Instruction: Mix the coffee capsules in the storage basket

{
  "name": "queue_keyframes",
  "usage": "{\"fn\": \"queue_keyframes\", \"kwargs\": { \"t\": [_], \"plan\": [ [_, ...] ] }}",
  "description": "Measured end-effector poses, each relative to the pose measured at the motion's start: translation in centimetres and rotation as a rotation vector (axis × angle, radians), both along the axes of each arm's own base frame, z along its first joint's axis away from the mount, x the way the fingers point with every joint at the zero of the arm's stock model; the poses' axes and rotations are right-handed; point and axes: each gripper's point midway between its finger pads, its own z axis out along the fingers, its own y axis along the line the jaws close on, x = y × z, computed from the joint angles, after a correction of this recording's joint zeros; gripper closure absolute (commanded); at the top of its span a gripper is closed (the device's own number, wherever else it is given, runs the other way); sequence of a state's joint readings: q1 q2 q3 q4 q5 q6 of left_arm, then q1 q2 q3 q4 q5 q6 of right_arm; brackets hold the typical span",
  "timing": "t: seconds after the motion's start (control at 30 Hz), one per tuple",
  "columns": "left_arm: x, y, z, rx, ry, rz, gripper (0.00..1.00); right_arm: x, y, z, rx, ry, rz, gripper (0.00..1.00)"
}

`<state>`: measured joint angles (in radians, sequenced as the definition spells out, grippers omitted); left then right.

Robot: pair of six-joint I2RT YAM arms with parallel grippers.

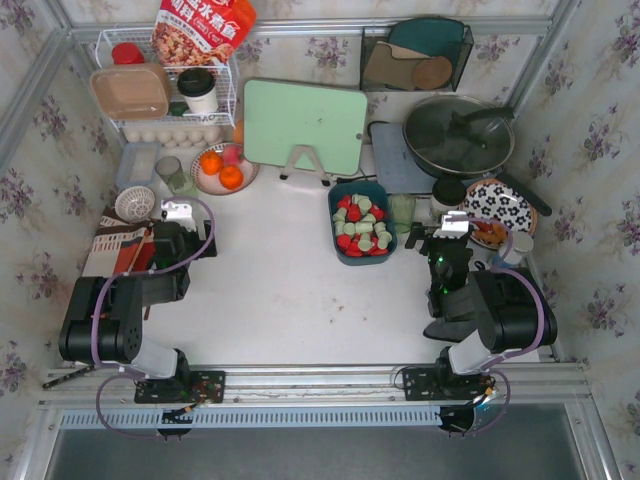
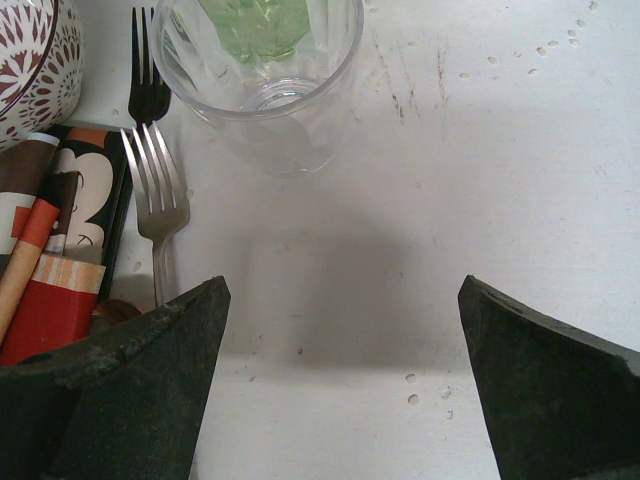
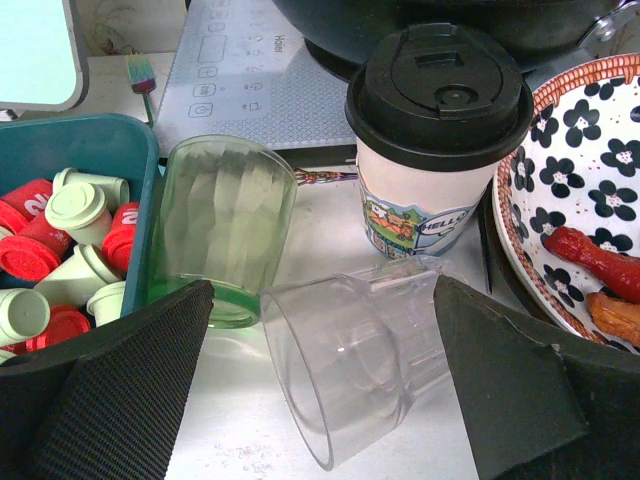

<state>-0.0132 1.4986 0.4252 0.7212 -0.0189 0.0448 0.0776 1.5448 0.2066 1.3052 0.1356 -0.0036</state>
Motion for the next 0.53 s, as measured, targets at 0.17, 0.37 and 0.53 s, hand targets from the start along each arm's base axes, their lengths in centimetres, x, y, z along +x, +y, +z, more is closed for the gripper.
{"fn": "queue_keyframes", "kwargs": {
  "t": [0.17,0.37,0.53],
  "plan": [
    [0.0,0.0,0.0,0.0,0.0,0.0,0.0,0.0,0.0,0.0,0.0,0.0,0.0,0.0],
    [0.0,0.0,0.0,0.0,0.0,0.0,0.0,0.0,0.0,0.0,0.0,0.0,0.0,0.0],
    [0.0,0.0,0.0,0.0,0.0,0.0,0.0,0.26,0.0,0.05,0.0,0.002,0.006,0.0]
  ]
}}
